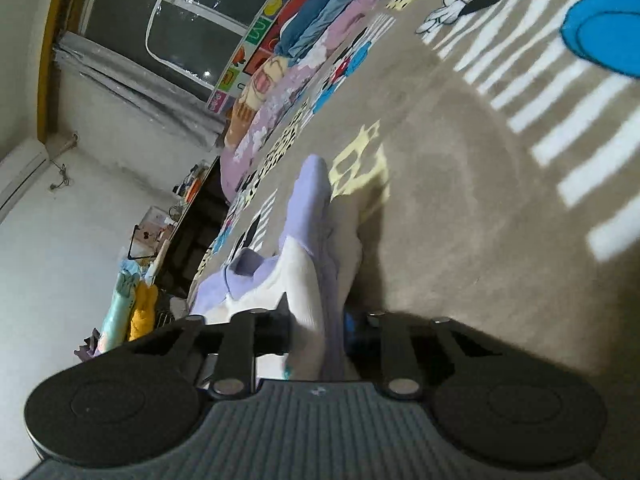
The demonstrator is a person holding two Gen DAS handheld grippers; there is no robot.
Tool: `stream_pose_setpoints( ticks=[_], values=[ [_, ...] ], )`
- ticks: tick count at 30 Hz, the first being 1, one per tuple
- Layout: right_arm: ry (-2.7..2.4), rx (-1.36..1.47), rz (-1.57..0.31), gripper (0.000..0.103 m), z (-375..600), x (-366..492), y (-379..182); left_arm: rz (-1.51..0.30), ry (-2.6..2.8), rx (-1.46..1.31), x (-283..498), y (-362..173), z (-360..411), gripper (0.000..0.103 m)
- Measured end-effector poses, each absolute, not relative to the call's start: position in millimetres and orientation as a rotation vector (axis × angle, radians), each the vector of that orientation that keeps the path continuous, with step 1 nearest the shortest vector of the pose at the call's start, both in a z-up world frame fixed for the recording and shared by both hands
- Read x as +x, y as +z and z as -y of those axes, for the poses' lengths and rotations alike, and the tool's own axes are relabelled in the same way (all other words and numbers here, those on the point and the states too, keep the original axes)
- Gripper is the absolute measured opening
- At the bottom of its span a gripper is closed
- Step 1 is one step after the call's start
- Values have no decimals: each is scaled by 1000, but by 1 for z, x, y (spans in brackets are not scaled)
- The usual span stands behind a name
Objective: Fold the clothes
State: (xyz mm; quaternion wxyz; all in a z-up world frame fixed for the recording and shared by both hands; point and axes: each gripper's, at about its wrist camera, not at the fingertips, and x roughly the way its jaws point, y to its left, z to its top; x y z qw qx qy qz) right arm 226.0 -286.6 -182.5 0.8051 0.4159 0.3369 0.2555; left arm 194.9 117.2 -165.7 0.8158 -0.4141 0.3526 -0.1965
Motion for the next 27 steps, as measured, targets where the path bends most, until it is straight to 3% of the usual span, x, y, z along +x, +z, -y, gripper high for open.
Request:
stream_pose_setpoints(
  ticks=[11, 27],
  values=[
    [569, 1246, -551, 18, 357, 156, -176, -705, -636, -1024, 174, -126, -54, 17],
    [268, 1284, -14, 18, 599, 38, -103, -807, -1169, -831, 292, -34, 260, 17]
  ],
)
